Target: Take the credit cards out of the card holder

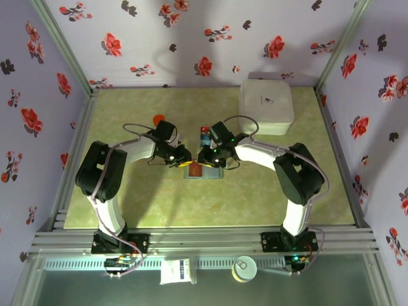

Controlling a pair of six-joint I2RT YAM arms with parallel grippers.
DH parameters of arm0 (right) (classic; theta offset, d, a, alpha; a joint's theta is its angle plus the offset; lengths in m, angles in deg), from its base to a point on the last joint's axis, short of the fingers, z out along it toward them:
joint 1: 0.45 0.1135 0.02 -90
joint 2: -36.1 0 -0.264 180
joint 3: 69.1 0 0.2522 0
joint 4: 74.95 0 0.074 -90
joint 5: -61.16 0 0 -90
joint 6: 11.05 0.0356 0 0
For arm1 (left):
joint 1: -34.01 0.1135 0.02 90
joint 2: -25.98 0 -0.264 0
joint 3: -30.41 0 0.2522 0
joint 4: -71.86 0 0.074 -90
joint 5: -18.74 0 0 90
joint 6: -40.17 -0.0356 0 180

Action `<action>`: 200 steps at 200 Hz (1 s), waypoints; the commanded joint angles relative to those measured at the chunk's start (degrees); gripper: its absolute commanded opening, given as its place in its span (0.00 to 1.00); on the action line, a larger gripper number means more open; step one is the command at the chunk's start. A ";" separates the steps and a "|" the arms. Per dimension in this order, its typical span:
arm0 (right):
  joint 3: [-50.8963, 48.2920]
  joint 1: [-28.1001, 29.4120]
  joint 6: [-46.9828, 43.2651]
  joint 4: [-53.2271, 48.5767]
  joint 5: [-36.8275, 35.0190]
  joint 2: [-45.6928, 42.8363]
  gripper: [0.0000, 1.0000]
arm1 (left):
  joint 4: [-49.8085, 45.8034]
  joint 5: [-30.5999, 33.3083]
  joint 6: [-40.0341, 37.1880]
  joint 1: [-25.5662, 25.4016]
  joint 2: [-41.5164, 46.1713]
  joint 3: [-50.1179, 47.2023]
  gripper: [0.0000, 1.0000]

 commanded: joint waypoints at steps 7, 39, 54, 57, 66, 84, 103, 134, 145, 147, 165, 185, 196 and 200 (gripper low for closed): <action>2.28 0.51 0.84 -0.67 0.77 1.79 0.28 | -1.77 0.83 -3.35 0.63 -0.07 -0.55 0.11; 3.03 0.68 0.81 -0.57 1.40 3.29 0.27 | -1.28 0.61 -3.63 0.64 -0.69 -1.77 0.06; 3.29 0.77 0.71 -0.57 1.34 3.82 0.27 | -1.30 0.53 -3.63 0.64 -1.18 -2.06 0.04; 3.33 0.77 0.70 -0.61 1.36 3.98 0.27 | -1.36 0.53 -3.69 0.70 -1.21 -2.06 0.04; 3.57 0.75 0.75 -0.57 1.52 4.35 0.27 | -1.50 0.54 -3.80 0.73 -1.40 -2.15 0.03; 3.82 0.77 0.69 -0.45 1.79 4.92 0.27 | -1.57 0.74 -4.06 0.81 -1.75 -2.24 0.01; 3.69 0.77 0.58 -0.41 1.74 5.39 0.27 | -1.68 0.75 -4.11 0.90 -2.10 -2.19 0.00; 3.25 0.77 0.69 0.17 1.99 5.86 0.26 | -1.71 0.75 -4.15 0.90 -2.12 -2.50 0.00; 3.16 0.77 0.76 0.47 2.18 6.11 0.26 | -1.74 0.71 -4.25 0.86 -2.11 -2.50 0.00; 3.09 0.77 0.85 0.59 2.31 6.08 0.26 | -1.73 0.73 -4.24 0.89 -2.11 -2.50 0.00; 3.00 0.82 1.03 1.31 2.66 6.31 0.25 | -1.81 0.75 -4.24 0.99 -2.08 -2.51 0.00; 3.31 0.82 1.13 1.39 2.86 6.88 0.25 | -1.81 0.66 -4.25 0.99 -2.15 -2.50 0.00; 3.34 0.86 1.18 1.54 3.03 7.16 0.25 | -1.65 0.70 -4.19 0.99 -2.08 -2.59 0.00; 3.41 0.86 1.26 1.63 3.11 7.23 0.25 | -1.72 0.68 -4.15 0.99 -2.10 -2.63 0.00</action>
